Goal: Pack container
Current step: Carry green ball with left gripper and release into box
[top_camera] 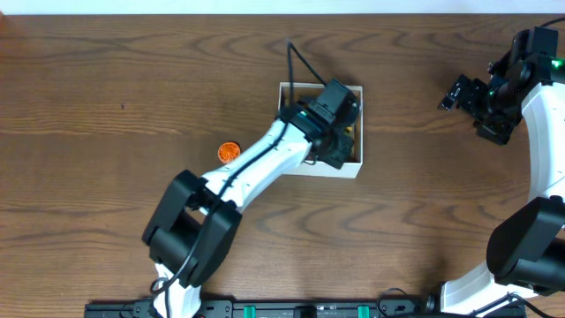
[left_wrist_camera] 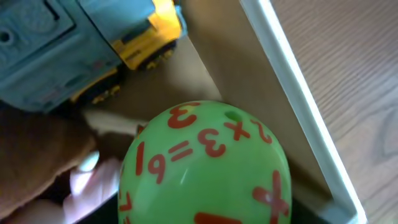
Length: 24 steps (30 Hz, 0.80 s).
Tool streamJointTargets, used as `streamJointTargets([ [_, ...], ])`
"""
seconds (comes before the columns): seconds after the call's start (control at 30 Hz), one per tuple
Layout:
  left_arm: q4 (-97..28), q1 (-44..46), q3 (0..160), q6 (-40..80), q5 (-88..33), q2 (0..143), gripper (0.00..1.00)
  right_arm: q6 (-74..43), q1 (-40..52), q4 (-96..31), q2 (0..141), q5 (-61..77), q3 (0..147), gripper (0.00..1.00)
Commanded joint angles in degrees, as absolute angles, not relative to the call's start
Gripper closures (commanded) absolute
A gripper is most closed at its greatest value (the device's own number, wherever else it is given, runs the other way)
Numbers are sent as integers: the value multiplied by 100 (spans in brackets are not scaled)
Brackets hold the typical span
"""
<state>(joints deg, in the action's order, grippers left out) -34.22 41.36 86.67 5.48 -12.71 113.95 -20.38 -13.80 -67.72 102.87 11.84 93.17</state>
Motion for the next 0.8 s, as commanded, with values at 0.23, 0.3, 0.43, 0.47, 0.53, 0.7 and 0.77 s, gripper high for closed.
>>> streamJointTargets([
  [0.23,-4082,4056,9345,405,-849,11155,16,-2049,-1343,-6794,10342,1181,9297,1],
  [0.3,-4331,4012,9618,405,-668,11043,15,-2051,-1341,-6794,10342,1181,9297,1],
  [0.43,-4860,3927,10121,405,-226,10801,13,-2051,-1341,-6777,10342,1181,9297,1],
  [0.47,-5006,3894,10213,410,-64,10739,13,-2049,-1341,-6772,10342,1181,9297,1],
  [0.53,-5371,3758,10342,456,266,10565,13,-2047,-1341,-6772,10342,1179,9297,1],
  [0.7,-6420,2985,10353,930,504,10283,13,-1966,-1341,-6775,10342,1181,9297,1],
  [0.77,-6720,2536,10287,1083,499,10302,13,-1966,-1341,-6770,10342,1181,9297,1],
])
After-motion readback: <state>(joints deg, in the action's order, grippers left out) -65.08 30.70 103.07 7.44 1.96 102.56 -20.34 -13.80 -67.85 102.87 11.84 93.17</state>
